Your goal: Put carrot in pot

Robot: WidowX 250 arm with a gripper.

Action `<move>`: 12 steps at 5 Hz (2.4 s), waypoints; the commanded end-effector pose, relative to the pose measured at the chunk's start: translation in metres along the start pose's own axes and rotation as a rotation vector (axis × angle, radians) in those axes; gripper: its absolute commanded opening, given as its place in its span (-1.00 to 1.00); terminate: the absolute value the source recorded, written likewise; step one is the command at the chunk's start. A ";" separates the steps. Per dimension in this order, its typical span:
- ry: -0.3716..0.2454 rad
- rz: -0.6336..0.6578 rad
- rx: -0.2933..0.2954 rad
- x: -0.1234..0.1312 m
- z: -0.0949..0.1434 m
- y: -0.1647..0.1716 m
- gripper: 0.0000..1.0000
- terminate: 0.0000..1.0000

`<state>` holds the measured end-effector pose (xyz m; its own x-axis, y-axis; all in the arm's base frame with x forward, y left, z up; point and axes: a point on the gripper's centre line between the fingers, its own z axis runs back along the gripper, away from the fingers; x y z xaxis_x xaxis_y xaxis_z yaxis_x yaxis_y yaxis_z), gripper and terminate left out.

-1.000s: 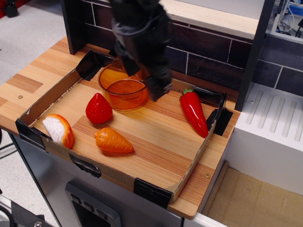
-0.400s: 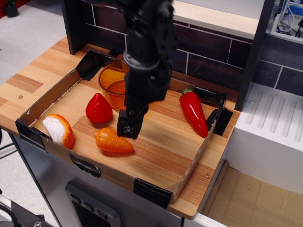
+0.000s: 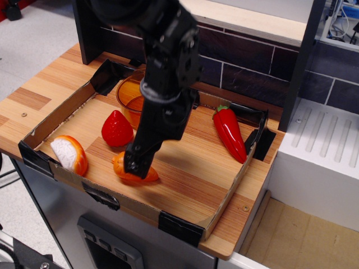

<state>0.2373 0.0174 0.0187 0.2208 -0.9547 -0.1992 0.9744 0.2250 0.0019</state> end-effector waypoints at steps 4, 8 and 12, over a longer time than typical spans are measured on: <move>-0.008 0.003 0.012 -0.005 0.001 0.005 -1.00 -1.00; -0.152 0.420 0.063 -0.021 0.074 0.112 -1.00 -1.00; -0.058 0.462 0.071 -0.047 0.043 0.114 1.00 -1.00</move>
<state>0.3345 0.0641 0.0504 0.6292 -0.7668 -0.1271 0.7772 0.6197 0.1093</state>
